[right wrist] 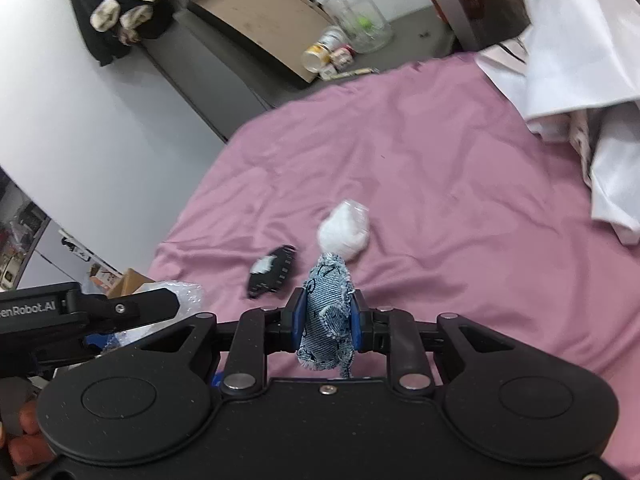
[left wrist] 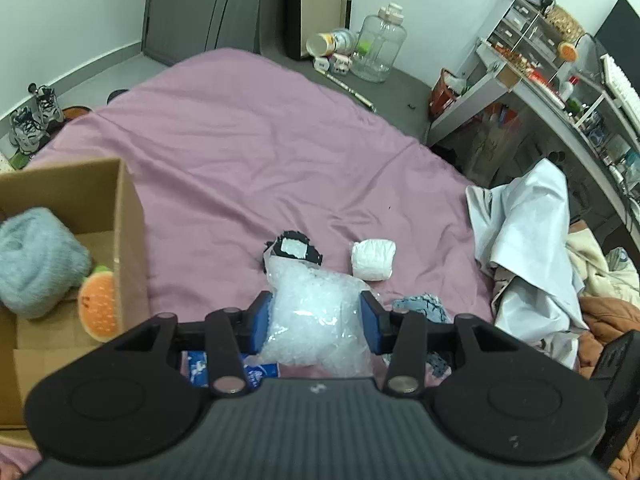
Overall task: Organize soft objects
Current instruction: 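Close the right tool on the denim octopus while the left tool grasps the bubble-wrap bag, then carry the bubble-wrap bag in the left tool and denim octopus in the right tool to the box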
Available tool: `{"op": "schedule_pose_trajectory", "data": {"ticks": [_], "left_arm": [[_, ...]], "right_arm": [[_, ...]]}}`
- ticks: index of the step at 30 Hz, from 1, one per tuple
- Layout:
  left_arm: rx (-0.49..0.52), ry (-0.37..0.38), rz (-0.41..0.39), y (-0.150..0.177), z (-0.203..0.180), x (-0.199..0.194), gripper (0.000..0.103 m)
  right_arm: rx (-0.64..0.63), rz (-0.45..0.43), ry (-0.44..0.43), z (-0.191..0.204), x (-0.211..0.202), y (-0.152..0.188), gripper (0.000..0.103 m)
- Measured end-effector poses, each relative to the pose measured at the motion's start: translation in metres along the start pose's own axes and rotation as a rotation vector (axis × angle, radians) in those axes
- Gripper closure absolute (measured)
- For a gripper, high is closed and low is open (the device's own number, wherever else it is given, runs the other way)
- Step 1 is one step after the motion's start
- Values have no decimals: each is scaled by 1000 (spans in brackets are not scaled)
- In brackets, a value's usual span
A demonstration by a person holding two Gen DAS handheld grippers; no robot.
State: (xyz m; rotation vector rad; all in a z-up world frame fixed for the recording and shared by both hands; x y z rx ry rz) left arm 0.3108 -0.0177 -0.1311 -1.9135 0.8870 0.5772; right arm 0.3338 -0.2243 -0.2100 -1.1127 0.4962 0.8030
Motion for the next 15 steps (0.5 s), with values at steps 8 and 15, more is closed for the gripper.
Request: {"op": "schedule_pose_trajectory", "data": {"ticks": [8, 15], "left_arm": [[5, 13, -47, -9, 10, -42, 58], [-18, 5, -73, -13, 30, -68, 58]], "right_arm": [[-27, -55, -51, 25, -23, -6, 81], [-62, -92, -103, 46, -33, -6, 81]]}}
Point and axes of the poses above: each gripper's, at about its wrist camera, not at the fingertips, and x roughly the way its jaws point, z to its left, y to its underside, the point moved 3 cm from there along x, roughly the way its jaws point, and after that the axes turned 10 degrees about y, right-handed, at the moved point
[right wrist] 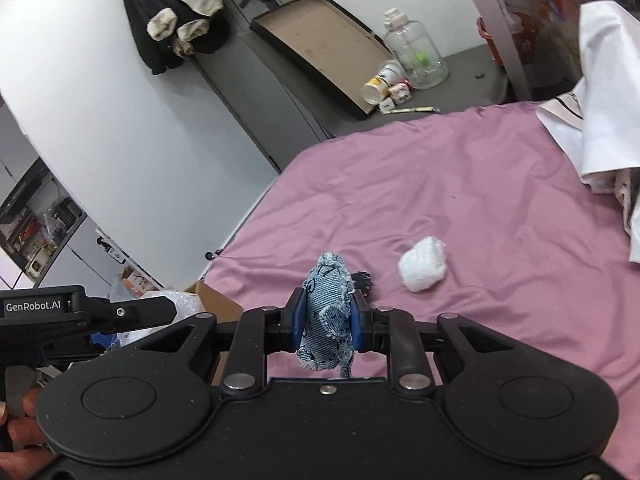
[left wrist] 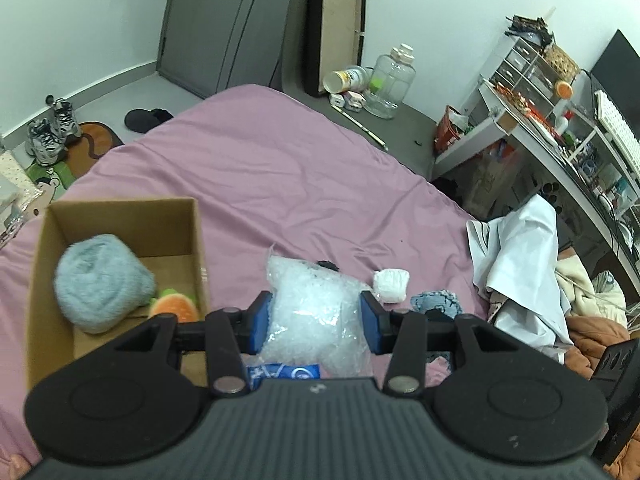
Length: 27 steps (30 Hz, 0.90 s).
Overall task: Organize soft objects
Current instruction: 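Carry the bubble-wrap bag in the left tool and denim octopus in the right tool to the box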
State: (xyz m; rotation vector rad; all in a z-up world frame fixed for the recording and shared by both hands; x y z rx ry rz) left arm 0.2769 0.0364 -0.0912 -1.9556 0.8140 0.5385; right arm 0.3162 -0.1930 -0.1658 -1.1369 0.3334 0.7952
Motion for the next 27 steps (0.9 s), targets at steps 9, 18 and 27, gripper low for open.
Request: {"op": "schedule_pose_trajectory", "data": {"ticks": [9, 18, 27], "left_arm": [[-11, -56, -34, -11, 37, -38, 58], [-40, -90, -51, -14, 73, -57, 58], [-69, -96, -36, -2, 106, -59, 58]], "right_arm": [[-31, -31, -56, 31, -4, 3, 80], [-86, -40, -97, 69, 0, 6, 80], [-104, -51, -124, 102, 8, 11, 80]]}}
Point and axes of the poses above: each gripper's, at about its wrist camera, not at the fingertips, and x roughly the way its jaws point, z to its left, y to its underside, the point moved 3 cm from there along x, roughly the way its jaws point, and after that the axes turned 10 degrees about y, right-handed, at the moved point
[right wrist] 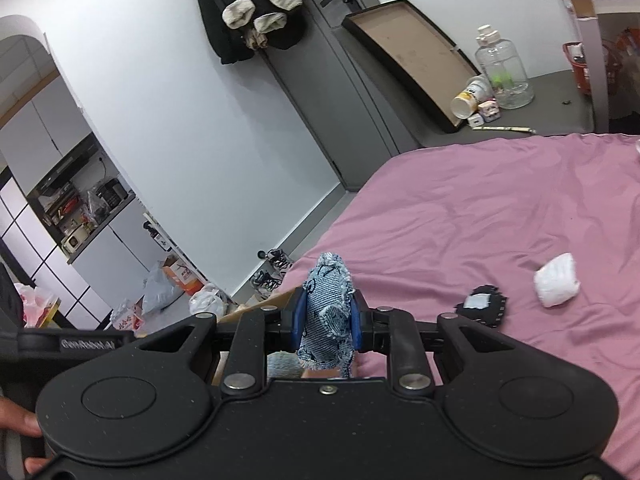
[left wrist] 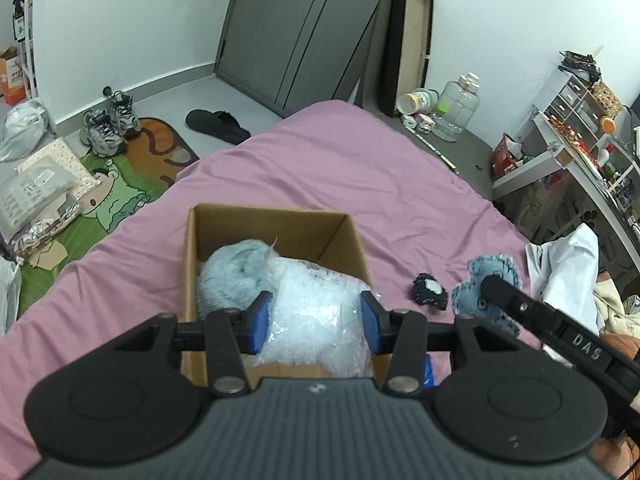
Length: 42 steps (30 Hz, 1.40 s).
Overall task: Organize soft objects
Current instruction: 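Carry the bubble-wrap bag in the left tool and denim octopus in the right tool to the box, then open the left tool to drop the bubble-wrap bag in the box while the right tool releases the denim octopus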
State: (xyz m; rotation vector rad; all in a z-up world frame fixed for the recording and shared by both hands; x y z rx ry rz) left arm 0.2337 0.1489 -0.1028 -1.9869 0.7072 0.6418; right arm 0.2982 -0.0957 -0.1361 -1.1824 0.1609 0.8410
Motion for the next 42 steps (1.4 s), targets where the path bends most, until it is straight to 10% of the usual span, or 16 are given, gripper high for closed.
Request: {"op": "schedule_pose_trajectory", "data": {"ticks": [22, 36, 39, 42], "left_arm": [[-27, -33, 17, 22, 52, 18, 57], [3, -74, -42, 8, 38, 3, 40], [-18, -70, -43, 5, 39, 1, 26], [2, -82, -44, 2, 34, -2, 21]], "right_arm": [[-144, 84, -25, 69, 35, 38, 80], [-207, 94, -11, 86, 39, 52, 76], [-217, 95, -31, 86, 39, 52, 30], [-216, 61, -17, 82, 31, 47, 24]]}}
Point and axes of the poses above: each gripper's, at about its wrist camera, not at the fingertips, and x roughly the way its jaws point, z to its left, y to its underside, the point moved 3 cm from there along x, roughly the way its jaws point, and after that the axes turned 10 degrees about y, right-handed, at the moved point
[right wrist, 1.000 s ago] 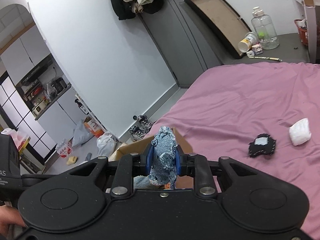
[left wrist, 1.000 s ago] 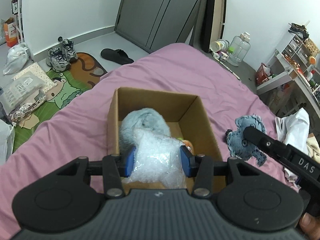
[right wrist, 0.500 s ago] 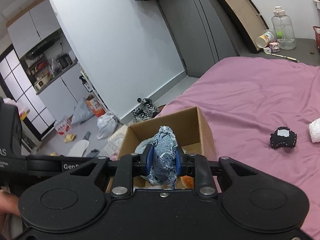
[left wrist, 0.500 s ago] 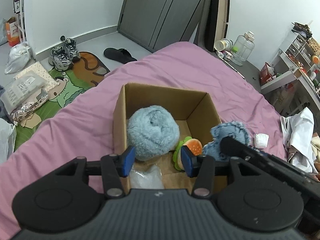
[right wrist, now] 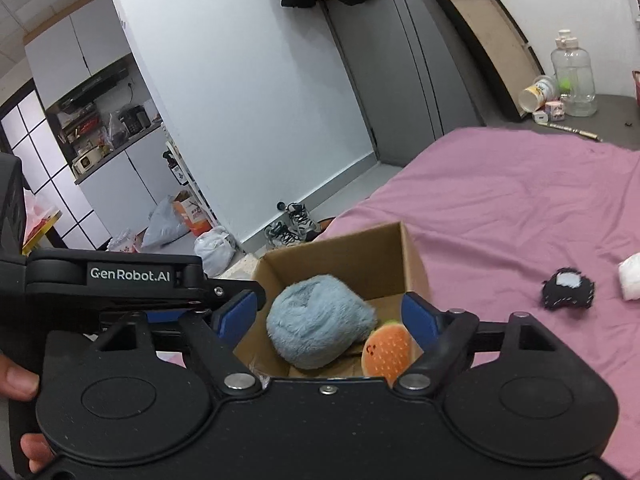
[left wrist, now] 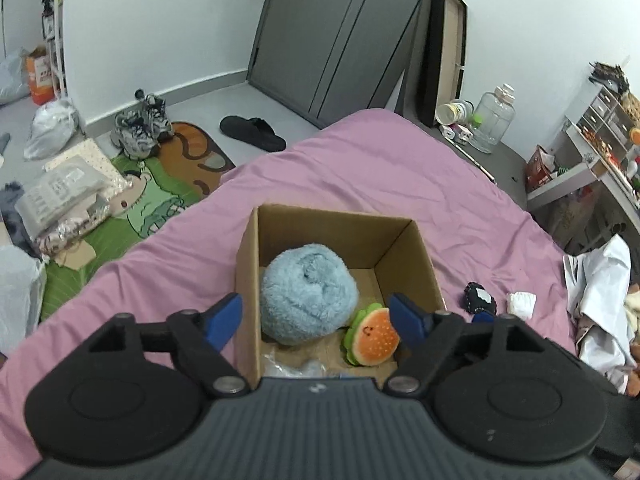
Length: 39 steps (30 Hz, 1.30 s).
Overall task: Organize soft objects
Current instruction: 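Open the left tool to drop the bubble-wrap bag in the box while the right tool releases the denim octopus, then move the left tool onto the blue tissue pack while the right tool approaches the white plastic bundle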
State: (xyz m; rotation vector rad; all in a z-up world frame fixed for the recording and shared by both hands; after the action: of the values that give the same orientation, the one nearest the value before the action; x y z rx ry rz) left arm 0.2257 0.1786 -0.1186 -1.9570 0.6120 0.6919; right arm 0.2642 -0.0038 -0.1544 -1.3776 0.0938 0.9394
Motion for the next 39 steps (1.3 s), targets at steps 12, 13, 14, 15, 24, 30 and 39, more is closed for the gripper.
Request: {"op": "schedule_pose_trajectory", "data": {"ticks": [12, 13, 14, 15, 24, 30, 39], "left_arm": [[-18, -41, -33, -6, -18, -14, 13], [-20, -44, -30, -6, -20, -15, 13], [-19, -47, -27, -7, -24, -16, 13], [-14, -48, -26, -7, -26, -17, 13], [46, -41, -16, 2, -67, -25, 11], [29, -36, 9, 15, -89, -20, 11], [64, 17, 44, 32, -139, -7, 11]], "right_arm": [[93, 91, 100, -53, -30, -24, 12], [100, 104, 96, -58, -35, -24, 9], [107, 107, 89, -61, -38, -24, 5], [114, 108, 83, -65, -42, -25, 4], [90, 109, 46, -84, -69, -44, 0], [54, 94, 72, -112, -91, -53, 0], [65, 85, 120, -161, -104, -52, 0]]}}
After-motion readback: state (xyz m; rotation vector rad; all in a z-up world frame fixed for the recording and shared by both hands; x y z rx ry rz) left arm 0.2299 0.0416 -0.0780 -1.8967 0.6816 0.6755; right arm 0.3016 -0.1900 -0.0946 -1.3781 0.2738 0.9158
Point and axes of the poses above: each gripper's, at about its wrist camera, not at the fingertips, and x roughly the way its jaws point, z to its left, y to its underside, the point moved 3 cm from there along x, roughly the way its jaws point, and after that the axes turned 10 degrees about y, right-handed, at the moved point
